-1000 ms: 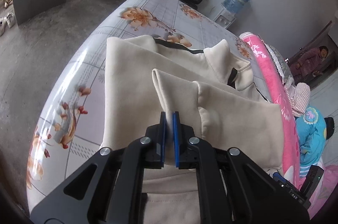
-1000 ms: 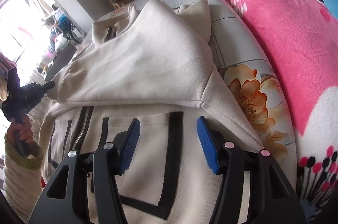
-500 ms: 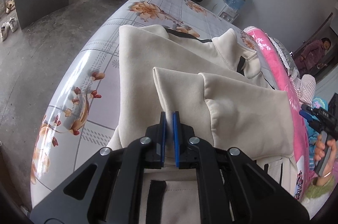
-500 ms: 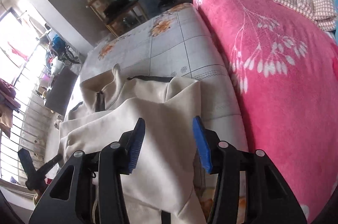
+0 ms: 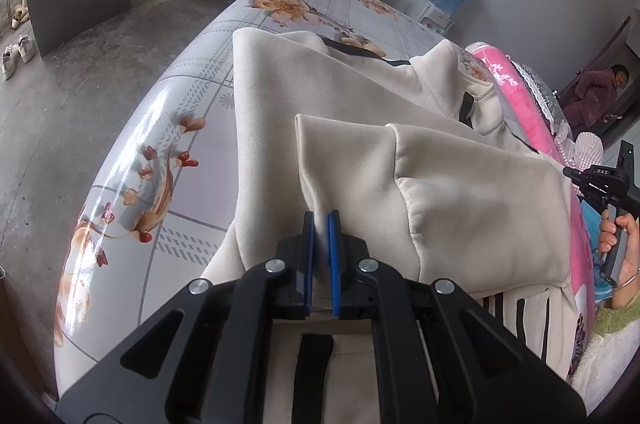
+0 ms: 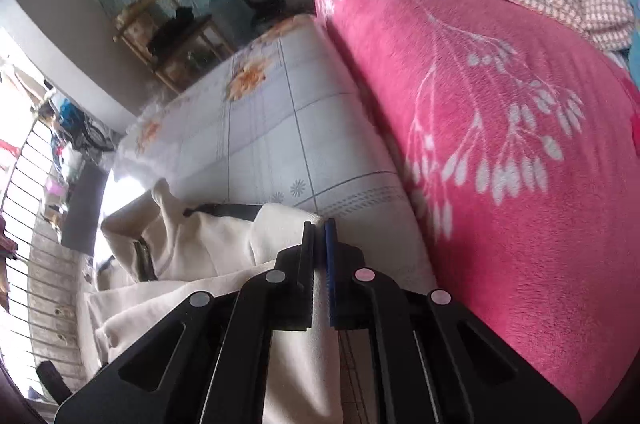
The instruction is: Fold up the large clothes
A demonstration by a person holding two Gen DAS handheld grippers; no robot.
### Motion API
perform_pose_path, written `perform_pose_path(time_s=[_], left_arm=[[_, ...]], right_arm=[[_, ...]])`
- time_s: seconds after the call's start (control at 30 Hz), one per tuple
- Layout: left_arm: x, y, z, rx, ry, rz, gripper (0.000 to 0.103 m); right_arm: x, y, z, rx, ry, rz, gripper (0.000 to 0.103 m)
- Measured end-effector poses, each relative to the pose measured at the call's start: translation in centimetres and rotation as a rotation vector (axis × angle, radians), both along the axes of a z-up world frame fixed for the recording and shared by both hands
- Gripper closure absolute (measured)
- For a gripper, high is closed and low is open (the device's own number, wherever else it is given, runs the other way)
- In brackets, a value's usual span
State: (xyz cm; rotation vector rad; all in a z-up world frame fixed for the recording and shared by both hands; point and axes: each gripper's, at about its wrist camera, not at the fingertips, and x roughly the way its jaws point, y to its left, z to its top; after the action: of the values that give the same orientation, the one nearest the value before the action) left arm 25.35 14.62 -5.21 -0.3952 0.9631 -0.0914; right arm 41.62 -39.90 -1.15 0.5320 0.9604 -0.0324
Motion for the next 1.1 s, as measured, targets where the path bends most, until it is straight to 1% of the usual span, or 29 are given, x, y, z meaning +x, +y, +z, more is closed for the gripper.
perform_pose_path(time_s=[0.1,0.13,0.2,0.23,0.27,0.33,0.43,0.5,0.53,0.57,0.63,0.67,0.7,0.77,0.83,0.87,0.93,0.97,1.0,1.1], left_arm=[[0.1,-0.2,-0.1,0.014,0.000,-0.007,0.097],[0.2,-0.2,-0.2,0.015,0.002,-0.007,0.097],[0.3,-0.2,-0.3,0.012,0.001,-0.005,0.097],[0.3,-0.2,-0.3,0.012,0.000,-0.006,0.097],[0.3,-0.1,-0.3,0.008,-0.001,-0.007,0.097],[0.3,-0.1,-0.3,0.001,0.001,-0.008,0.097],[0.3,0.0,-0.3,-0.003,-0.002,-0.011,0.097],[0.3,0.2,-0.4,-0.013,-0.007,-0.013,0.097],[0.2,0.4,-0.5,-0.025,-0.011,-0.014,0.097],[0.2,0.6,-0.5,-0.041,-0.012,-0.017,0.096],[0.0,1.3,-0.5,-0.093,-0.009,-0.020,0.095],[-0.1,1.7,-0.4,-0.121,-0.011,-0.018,0.093],[-0.2,2.0,-0.2,-0.147,-0.013,-0.017,0.093],[-0.2,2.5,0.1,-0.171,-0.021,-0.018,0.087],[0.0,2.8,0.3,-0.186,-0.016,-0.013,0.082],[0.2,2.8,0.3,-0.189,-0.007,-0.013,0.081],[0.6,2.7,0.3,-0.197,0.001,-0.018,0.080],[0.9,2.6,0.2,-0.195,0.010,-0.021,0.077],[1.2,2.4,0.1,-0.179,0.028,-0.015,0.076],[2.0,2.0,-0.3,-0.157,0.068,-0.004,0.076]], right_arm=[[0.2,-1.1,-1.6,0.036,-0.007,-0.025,0.098],[0.3,-1.0,-1.9,0.011,-0.020,-0.024,0.098],[0.4,-0.6,-2.0,-0.074,-0.039,-0.028,0.098],[0.3,-0.6,-1.7,-0.117,-0.047,-0.044,0.098],[0.1,-0.7,-1.3,-0.123,-0.054,-0.052,0.098],[-0.7,-1.2,-0.4,-0.087,-0.078,-0.051,0.098],[-2.4,-0.4,1.3,-0.103,-0.087,0.024,0.095],[-3.9,0.8,1.9,-0.111,-0.080,0.086,0.080],[-4.8,1.5,2.1,-0.118,-0.077,0.113,0.065],[-5.7,2.1,2.2,-0.130,-0.075,0.138,0.060],[-7.8,3.5,2.2,-0.164,-0.065,0.191,0.057],[-8.9,4.3,2.1,-0.187,-0.061,0.216,0.053],[-9.9,5.1,2.0,-0.210,-0.061,0.243,0.050],[-12.1,7.1,1.7,-0.289,-0.061,0.322,0.044],[-14.4,9.6,1.0,-0.412,-0.064,0.422,0.039],[-15.5,10.9,0.7,-0.472,-0.073,0.476,0.039],[-17.5,12.8,-0.2,-0.575,-0.076,0.551,0.037],[-18.2,13.4,-0.7,-0.613,-0.065,0.573,0.037],[-18.8,13.7,-1.2,-0.640,-0.055,0.584,0.037],[-19.5,13.2,-2.4,-0.666,-0.027,0.557,0.037]])
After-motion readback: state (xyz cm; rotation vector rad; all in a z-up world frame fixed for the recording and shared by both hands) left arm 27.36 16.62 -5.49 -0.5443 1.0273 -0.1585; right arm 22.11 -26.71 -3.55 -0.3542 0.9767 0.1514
